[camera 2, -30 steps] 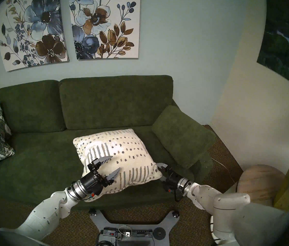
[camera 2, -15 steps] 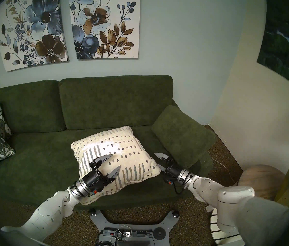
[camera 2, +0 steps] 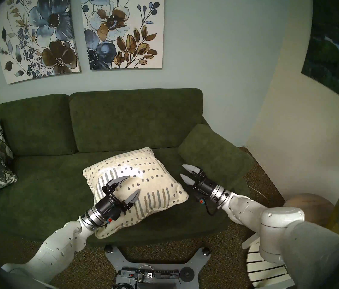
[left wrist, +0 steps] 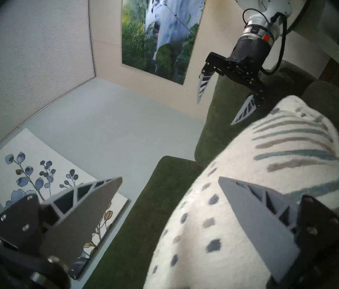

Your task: Fluff a cushion

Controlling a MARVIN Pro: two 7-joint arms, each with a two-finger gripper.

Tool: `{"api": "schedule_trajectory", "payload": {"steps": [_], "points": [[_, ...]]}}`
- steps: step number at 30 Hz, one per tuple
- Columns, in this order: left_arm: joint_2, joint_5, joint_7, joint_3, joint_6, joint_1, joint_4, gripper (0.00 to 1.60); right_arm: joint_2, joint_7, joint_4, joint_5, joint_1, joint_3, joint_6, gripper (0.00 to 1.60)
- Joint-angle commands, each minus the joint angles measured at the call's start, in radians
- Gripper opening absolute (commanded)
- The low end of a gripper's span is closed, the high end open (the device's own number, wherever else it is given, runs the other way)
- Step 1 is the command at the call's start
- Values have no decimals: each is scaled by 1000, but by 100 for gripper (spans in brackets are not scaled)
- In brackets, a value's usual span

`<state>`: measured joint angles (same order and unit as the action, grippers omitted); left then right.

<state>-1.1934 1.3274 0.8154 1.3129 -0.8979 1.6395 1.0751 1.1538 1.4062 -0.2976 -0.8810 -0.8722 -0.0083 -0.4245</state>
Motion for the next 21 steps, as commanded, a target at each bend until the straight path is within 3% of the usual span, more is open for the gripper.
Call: {"api": "schedule_trajectory", "payload": {"steps": [1, 8, 9, 15, 19, 21], "points": [[1, -9, 32, 9, -21, -27, 3, 160, -30, 77, -65, -27, 109, 16, 47, 160], [-8, -12, 63, 14, -42, -42, 8, 160, 22, 77, -183, -75, 129, -1, 50, 160], [-5, -11, 78, 22, -43, -53, 30, 160, 59, 77, -197, -94, 131, -10, 53, 160], [16, -5, 131, 47, -54, -72, 108, 160, 112, 77, -271, -144, 131, -45, 59, 160], [62, 3, 174, 80, -62, -32, 169, 160, 115, 72, -312, -191, 103, -92, 76, 160], [90, 3, 168, 110, -62, 4, 155, 160, 123, 35, -272, -202, 74, -114, 87, 160]]}}
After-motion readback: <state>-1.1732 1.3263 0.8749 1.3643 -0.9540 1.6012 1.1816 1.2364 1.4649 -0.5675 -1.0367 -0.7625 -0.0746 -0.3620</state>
